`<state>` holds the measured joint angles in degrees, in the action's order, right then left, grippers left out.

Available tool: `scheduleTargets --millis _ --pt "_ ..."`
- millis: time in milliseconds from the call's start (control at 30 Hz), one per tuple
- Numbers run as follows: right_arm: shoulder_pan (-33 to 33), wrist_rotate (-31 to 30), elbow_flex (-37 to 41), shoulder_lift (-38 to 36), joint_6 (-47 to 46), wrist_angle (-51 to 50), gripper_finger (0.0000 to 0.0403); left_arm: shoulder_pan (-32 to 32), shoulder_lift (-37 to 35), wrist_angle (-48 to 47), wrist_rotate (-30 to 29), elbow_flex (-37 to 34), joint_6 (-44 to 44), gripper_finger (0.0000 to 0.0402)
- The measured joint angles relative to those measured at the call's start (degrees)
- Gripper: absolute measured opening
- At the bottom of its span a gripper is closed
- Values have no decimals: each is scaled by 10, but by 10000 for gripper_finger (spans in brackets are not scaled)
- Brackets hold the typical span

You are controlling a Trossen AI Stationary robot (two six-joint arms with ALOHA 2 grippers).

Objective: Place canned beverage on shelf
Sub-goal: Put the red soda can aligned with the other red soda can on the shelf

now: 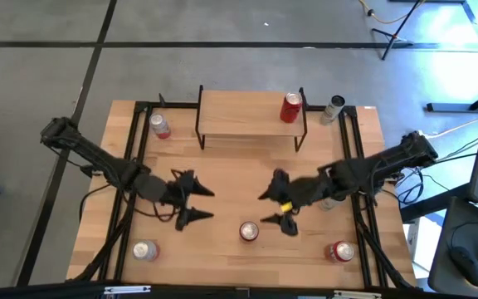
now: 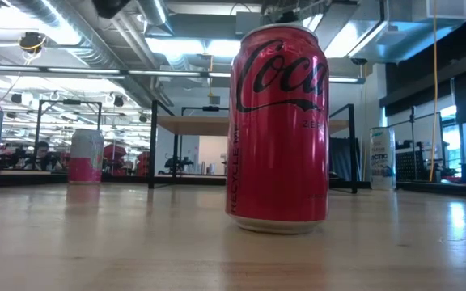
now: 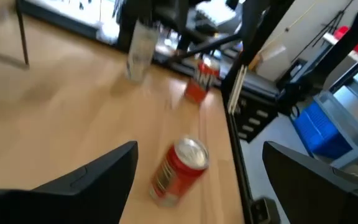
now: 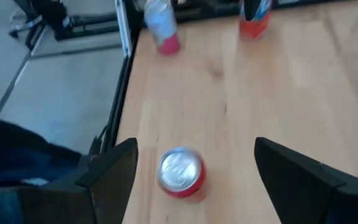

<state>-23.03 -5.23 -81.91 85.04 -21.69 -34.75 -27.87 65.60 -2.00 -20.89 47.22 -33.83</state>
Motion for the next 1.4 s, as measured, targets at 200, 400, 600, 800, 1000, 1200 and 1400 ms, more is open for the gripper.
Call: scheduleTargets --millis 200,400,600,800,1000,1200,1400 --pt "-39 -8 0 38 -24 1 308 -52 67 11 -29 0 -65 339" --pt "-53 -12 0 80 -53 4 308 -81 142 51 -40 0 -94 339" --pt "-75 -20 1 106 -84 -31 308 -86 200 103 -43 0 -109 339" --pt "-101 -96 33 111 -60 10 308 -75 262 167 -46 0 -106 339" --pt "-99 -139 112 111 -53 161 308 -62 299 194 -46 0 -107 339" --pt "-100 -163 174 116 -47 299 308 -52 300 198 -51 0 -106 339" --pt "-91 -189 187 151 -38 329 308 -45 300 198 -53 0 -107 339"
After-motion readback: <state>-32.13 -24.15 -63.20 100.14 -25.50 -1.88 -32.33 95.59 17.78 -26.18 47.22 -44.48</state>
